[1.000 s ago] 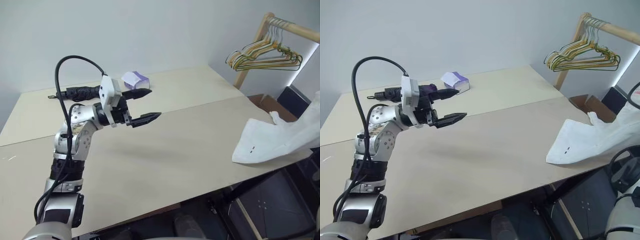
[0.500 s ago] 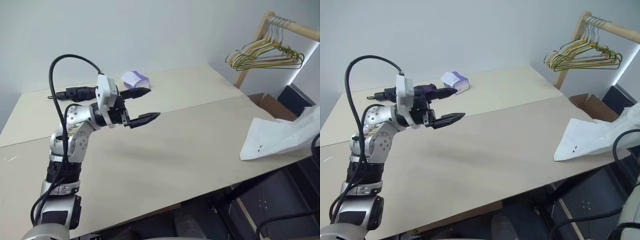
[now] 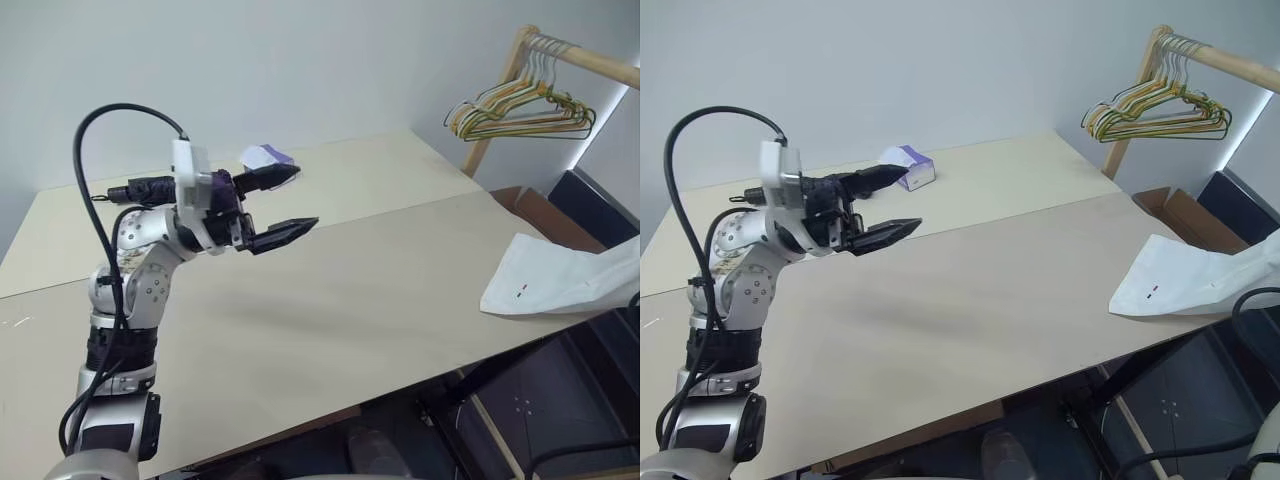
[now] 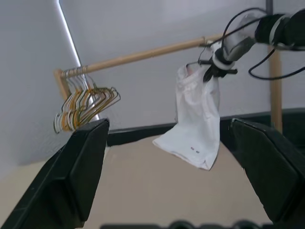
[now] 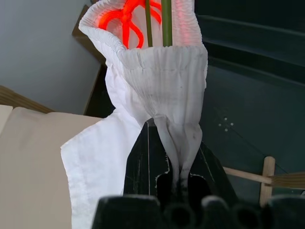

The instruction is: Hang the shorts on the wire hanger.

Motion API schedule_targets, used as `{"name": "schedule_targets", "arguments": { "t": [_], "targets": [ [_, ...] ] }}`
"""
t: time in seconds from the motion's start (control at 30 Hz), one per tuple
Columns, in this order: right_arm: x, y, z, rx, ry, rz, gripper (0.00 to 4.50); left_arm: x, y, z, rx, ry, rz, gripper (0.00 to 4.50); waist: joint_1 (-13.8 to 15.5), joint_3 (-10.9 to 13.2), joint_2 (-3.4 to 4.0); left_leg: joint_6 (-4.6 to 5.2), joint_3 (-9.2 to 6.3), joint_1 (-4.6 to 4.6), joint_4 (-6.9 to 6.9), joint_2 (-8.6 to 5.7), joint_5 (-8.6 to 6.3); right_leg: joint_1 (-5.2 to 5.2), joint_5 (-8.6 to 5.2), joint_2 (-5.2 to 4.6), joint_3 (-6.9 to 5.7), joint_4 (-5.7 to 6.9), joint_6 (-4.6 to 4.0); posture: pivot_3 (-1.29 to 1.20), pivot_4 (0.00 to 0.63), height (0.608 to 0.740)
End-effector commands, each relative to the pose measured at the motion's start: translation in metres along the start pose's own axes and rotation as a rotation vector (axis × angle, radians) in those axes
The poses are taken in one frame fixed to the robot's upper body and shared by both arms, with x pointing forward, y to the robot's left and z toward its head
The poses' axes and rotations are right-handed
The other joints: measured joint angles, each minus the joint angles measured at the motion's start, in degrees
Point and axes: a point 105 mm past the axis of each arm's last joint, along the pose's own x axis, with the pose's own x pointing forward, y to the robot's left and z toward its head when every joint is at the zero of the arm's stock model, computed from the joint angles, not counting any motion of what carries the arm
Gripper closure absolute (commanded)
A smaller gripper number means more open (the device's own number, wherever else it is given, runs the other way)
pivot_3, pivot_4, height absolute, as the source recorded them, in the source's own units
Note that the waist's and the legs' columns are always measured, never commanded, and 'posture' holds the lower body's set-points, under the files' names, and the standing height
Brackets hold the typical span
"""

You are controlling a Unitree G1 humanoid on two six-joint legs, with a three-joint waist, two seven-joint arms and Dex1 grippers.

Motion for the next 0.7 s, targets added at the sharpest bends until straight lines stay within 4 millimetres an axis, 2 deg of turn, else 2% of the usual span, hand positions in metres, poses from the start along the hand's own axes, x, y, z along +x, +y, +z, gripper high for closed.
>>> {"name": "schedule_targets", "arguments": {
  "t": [0.03,0.17,0.33,0.43,0.6,0.7],
  "targets": [
    [-0.002,-0.007,0.009,0.016,-0.041,-0.014,4.21,-0.002,-0.002,0.011,0.024,-0.042,-0.017,0.03,0.1,0.0,-0.01,0.00,0.00,0.00,0.00,0.00,0.00,0.00,0.00,0.00,0.00,-0.01,0.00,-0.22,0.000,0.740],
    [-0.006,-0.009,0.014,0.004,-0.054,-0.034,3.05,-0.001,-0.004,0.008,0.025,-0.038,-0.025,0.00,0.1,0.0,0.00,0.01,0.01,-0.01,0.00,-0.02,0.00,0.00,0.04,-0.01,0.01,-0.02,-0.06,-0.23,0.000,0.740],
    [-0.011,-0.001,0.019,-0.027,-0.064,-0.027,1.26,0.000,-0.005,0.003,0.029,-0.019,-0.025,0.00,0.1,0.0,0.00,0.01,0.01,0.00,0.00,-0.01,-0.01,0.00,0.03,-0.01,0.02,-0.01,-0.05,-0.23,0.000,0.740],
    [-0.018,0.006,0.030,-0.109,-0.115,-0.054,0.14,0.000,-0.005,0.001,0.029,-0.012,-0.024,0.00,0.1,0.0,0.02,0.01,0.01,0.00,0.00,-0.02,-0.01,0.00,0.04,-0.01,0.03,-0.01,-0.05,-0.23,0.000,0.740],
    [-0.040,0.017,0.049,-0.280,-0.248,-0.206,0.04,0.000,-0.003,0.001,0.027,-0.013,-0.015,0.00,0.1,0.0,0.08,0.01,0.01,0.00,0.00,0.00,-0.01,-0.03,0.03,-0.01,0.06,0.01,-0.04,-0.22,0.000,0.740],
    [-0.064,0.039,0.052,-0.393,-0.372,-0.255,0.04,0.001,0.001,0.000,0.016,-0.016,0.011,0.00,0.2,0.0,0.10,0.01,0.00,-0.03,-0.01,0.02,-0.01,-0.08,0.04,0.00,0.08,0.04,-0.03,-0.24,0.000,0.740]
  ]
}}
